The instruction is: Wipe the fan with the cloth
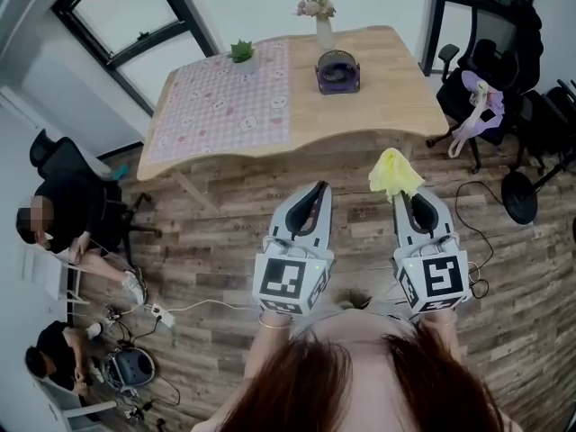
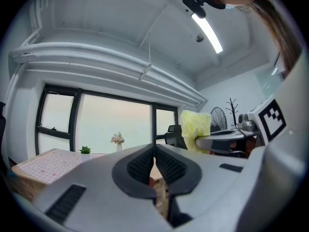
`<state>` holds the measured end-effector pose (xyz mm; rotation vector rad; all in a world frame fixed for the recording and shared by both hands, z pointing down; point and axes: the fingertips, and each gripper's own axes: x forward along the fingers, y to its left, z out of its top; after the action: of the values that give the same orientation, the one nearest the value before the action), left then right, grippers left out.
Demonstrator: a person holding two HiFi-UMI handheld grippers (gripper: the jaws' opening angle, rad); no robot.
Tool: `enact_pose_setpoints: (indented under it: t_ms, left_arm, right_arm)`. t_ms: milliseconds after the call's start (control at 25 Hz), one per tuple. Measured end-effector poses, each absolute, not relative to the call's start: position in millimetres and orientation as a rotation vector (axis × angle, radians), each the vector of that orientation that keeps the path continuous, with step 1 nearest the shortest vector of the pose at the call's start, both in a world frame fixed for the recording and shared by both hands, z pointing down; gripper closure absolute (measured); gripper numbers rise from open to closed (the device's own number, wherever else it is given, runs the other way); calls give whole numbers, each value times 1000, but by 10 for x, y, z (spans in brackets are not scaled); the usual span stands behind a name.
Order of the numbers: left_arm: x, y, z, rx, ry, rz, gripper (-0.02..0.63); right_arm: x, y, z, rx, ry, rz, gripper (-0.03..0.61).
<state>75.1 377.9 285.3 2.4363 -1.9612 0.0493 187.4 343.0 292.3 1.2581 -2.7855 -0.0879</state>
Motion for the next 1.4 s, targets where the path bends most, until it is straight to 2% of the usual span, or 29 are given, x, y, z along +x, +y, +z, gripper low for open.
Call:
enact_pose_setpoints:
  t_ms: [920,1400]
  left_arm:
    - [429,3349,3013,2458,-1900,41,600]
    - [355,2692,3069,2463,-1907,61,600]
  right_arm:
    - [1565,2988,2966,1322,-2786,-19,561]
    - [1425,2359,3005,1291,-2808,-64,561]
